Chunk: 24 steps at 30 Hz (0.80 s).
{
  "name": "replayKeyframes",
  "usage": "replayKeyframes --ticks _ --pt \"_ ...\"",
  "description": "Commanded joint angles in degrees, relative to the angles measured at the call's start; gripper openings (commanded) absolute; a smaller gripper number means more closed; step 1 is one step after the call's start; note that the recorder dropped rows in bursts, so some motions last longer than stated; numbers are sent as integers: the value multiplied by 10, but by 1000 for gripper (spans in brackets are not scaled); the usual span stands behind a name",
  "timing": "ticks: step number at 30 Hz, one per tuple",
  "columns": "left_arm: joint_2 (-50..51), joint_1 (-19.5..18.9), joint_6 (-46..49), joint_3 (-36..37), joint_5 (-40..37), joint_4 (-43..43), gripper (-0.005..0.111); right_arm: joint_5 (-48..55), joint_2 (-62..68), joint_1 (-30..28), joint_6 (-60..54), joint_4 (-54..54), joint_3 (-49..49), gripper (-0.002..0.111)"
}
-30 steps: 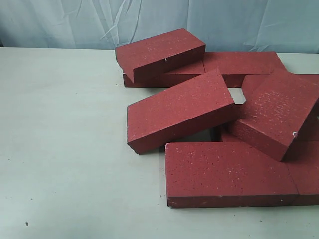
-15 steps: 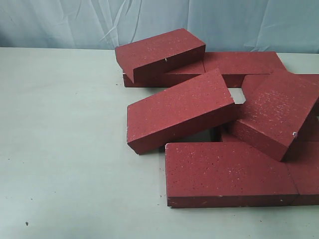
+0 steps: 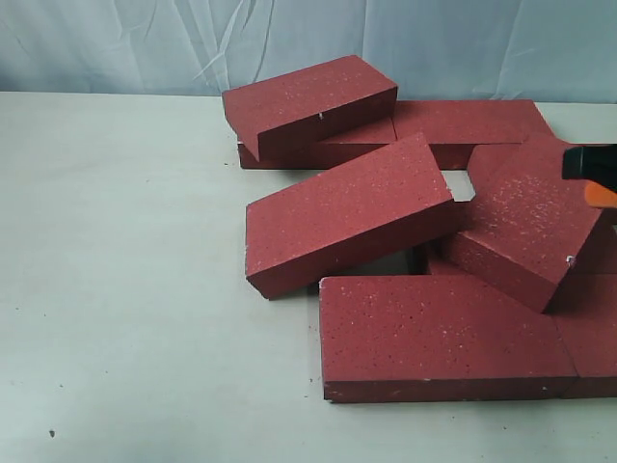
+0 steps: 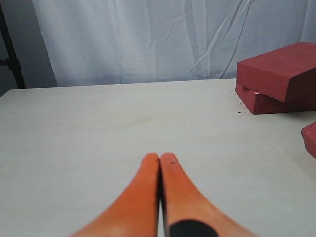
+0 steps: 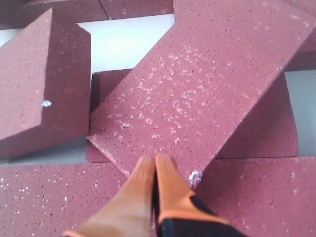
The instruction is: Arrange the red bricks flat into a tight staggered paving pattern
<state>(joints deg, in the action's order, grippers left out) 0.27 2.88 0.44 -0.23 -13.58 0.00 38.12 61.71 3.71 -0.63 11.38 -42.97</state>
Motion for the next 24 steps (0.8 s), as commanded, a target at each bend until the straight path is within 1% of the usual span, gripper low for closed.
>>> replayKeyframes --ticks 1,7,11,17,24 --pt "-3 2 0 2 3 0 0 -9 41 -3 -25 13 -36 -1" --pt "-3 2 0 2 3 0 0 -17 95 -3 -38 13 -65 -1" --pt "-3 2 0 2 3 0 0 -55 134 -3 -44 16 -68 -1" --pt "-3 2 0 2 3 0 0 -67 201 -3 -106 88 -97 -1" --pt "-3 2 0 2 3 0 0 -65 273 -2 -128 112 -160 -1"
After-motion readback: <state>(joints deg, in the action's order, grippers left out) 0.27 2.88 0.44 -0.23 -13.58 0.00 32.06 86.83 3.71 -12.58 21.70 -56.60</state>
